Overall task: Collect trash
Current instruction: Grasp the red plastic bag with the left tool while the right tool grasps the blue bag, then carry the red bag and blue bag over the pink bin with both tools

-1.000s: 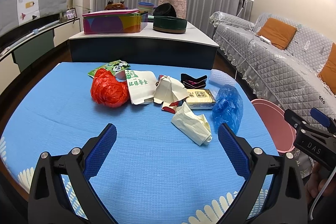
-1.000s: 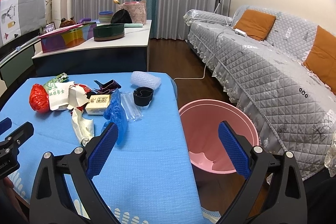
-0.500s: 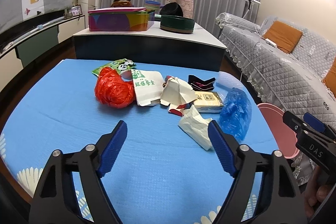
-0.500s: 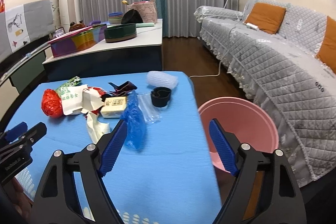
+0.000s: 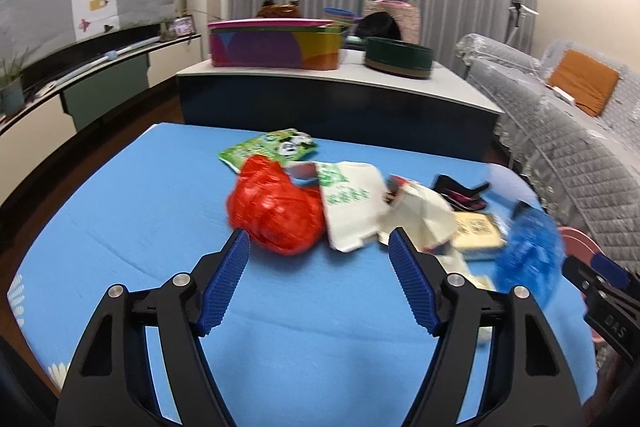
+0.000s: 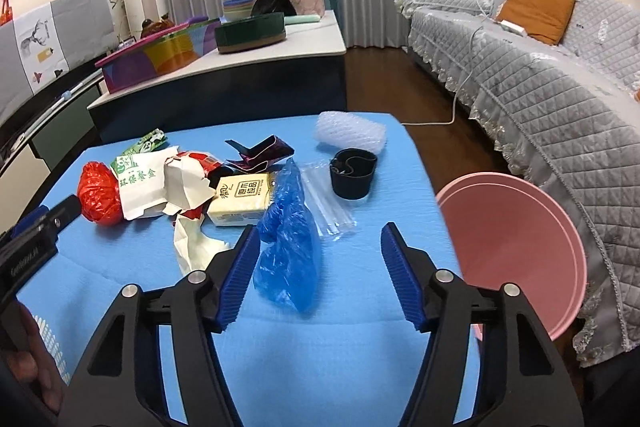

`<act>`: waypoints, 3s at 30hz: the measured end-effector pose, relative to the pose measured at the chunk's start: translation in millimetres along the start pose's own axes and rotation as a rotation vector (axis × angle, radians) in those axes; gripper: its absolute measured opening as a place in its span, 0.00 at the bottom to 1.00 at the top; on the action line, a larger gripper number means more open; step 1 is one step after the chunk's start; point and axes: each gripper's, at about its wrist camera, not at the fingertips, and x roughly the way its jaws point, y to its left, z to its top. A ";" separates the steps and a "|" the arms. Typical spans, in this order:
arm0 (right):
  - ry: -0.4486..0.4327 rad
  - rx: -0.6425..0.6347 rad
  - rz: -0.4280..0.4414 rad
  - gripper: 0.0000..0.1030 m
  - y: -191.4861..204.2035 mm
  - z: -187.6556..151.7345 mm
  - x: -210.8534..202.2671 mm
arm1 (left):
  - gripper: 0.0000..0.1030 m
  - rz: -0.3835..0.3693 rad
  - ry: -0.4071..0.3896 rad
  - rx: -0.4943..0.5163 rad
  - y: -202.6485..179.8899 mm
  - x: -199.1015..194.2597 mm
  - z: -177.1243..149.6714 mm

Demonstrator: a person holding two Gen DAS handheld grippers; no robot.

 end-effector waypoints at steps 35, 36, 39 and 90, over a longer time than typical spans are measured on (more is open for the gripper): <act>-0.003 -0.065 0.030 0.02 11.4 3.2 8.7 | 0.29 0.077 0.083 -0.129 38.6 54.2 17.4; -0.011 -0.066 0.030 0.02 11.5 4.0 5.9 | 0.29 0.077 0.080 -0.130 39.2 52.7 17.8; -0.033 -0.073 0.025 0.02 12.6 6.1 -3.2 | 0.29 0.076 0.051 -0.123 39.5 39.0 19.9; -0.228 0.120 -0.153 0.02 -106.2 18.5 -121.3 | 0.28 -0.237 -0.078 0.101 -92.8 -71.9 17.5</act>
